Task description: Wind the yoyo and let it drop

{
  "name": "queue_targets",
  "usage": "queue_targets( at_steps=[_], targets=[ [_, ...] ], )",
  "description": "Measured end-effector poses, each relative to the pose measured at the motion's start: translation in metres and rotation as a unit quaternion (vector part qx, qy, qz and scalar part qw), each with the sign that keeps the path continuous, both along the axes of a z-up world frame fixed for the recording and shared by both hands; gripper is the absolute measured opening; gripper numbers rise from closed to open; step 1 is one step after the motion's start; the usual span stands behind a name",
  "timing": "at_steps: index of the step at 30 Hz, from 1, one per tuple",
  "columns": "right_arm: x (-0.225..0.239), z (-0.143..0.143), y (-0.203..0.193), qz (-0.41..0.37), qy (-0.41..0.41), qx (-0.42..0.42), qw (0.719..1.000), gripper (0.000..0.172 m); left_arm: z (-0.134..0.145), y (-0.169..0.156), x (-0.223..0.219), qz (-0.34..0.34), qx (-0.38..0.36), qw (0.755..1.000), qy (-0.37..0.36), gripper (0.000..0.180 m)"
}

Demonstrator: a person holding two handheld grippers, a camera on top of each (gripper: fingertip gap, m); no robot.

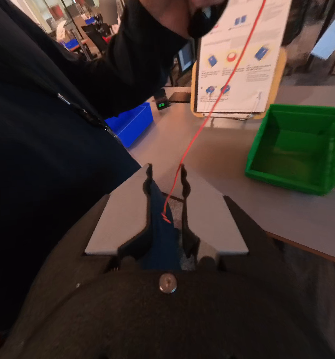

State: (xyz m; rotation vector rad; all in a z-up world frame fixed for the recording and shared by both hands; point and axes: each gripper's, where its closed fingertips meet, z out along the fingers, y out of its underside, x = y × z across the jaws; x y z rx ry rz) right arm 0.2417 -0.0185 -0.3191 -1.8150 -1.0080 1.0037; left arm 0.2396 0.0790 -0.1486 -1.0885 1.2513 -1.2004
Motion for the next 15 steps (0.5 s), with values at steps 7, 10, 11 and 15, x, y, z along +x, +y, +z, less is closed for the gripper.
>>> queue_targets(
  at_steps=[7, 10, 11, 15],
  targets=[
    [0.148, 0.041, 0.024, -0.062, 0.059, 0.09, 0.992, 0.059, 0.031, -0.021, 0.091, 0.02, 0.044, 0.998, -0.05, 0.002],
    [0.199, 0.068, 0.041, -0.103, 0.104, 0.112, 0.983, 0.06, 0.035, -0.036, 0.132, -0.019, 0.019, 0.998, -0.064, 0.001],
    [0.207, 0.078, 0.047, -0.109, 0.122, 0.116, 0.98, 0.06, 0.035, -0.038, 0.144, -0.028, 0.003, 0.997, -0.07, 0.001],
    [0.213, 0.122, 0.081, -0.158, 0.221, 0.15, 0.951, 0.056, 0.036, -0.043, 0.178, -0.058, -0.043, 0.992, -0.1, 0.001]
  ],
)
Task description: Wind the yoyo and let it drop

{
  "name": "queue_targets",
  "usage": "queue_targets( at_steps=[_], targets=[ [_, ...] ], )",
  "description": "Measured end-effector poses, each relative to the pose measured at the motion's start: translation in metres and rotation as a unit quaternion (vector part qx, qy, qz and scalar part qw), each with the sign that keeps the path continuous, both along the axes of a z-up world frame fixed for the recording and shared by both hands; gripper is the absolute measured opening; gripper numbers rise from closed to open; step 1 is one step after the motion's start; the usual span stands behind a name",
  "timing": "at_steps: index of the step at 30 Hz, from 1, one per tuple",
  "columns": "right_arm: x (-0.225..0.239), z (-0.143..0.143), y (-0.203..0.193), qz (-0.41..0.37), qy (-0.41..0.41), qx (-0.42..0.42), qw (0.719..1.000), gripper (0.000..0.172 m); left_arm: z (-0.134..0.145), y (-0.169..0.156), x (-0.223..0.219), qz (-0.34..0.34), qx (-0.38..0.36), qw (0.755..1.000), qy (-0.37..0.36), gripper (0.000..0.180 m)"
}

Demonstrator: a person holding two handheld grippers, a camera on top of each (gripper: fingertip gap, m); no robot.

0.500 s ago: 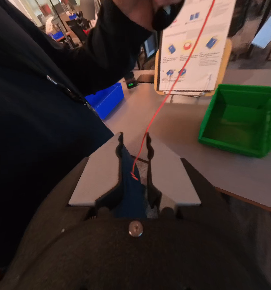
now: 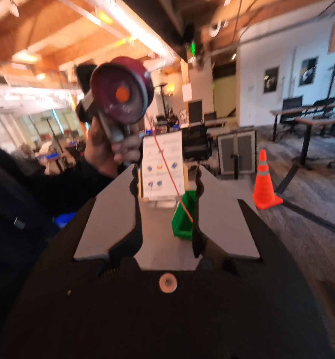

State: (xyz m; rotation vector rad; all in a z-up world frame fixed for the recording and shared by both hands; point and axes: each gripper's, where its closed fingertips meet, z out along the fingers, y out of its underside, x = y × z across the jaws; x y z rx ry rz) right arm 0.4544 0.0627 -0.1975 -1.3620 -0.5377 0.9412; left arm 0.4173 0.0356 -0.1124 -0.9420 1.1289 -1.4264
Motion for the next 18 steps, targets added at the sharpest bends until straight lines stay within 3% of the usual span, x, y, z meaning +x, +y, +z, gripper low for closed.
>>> queue_targets(
  at_steps=[2, 4, 6, 12, 18],
  targets=[
    [-0.012, 0.002, 0.01, 0.003, 0.004, 0.006, 1.0, 0.055, 0.003, 0.001, 0.008, -0.014, -0.034, 0.999, -0.024, 0.001],
    [-0.026, -0.014, 0.018, 0.008, -0.033, -0.022, 0.999, 0.045, 0.002, 0.009, 0.013, -0.014, -0.06, 0.998, -0.032, 0.001],
    [-0.033, -0.026, 0.021, 0.001, -0.057, -0.039, 0.998, 0.002, -0.002, 0.018, 0.015, -0.001, -0.076, 0.997, -0.032, 0.001],
    [-0.049, -0.041, 0.015, -0.029, -0.082, -0.073, 0.994, 0.0, -0.018, 0.05, -0.004, 0.07, -0.054, 0.996, -0.017, 0.001],
    [-0.115, -0.021, -0.012, 0.071, -0.073, -0.103, 0.989, 0.0, -0.054, 0.056, -0.022, 0.126, 0.102, 0.984, 0.07, 0.001]
  ],
)
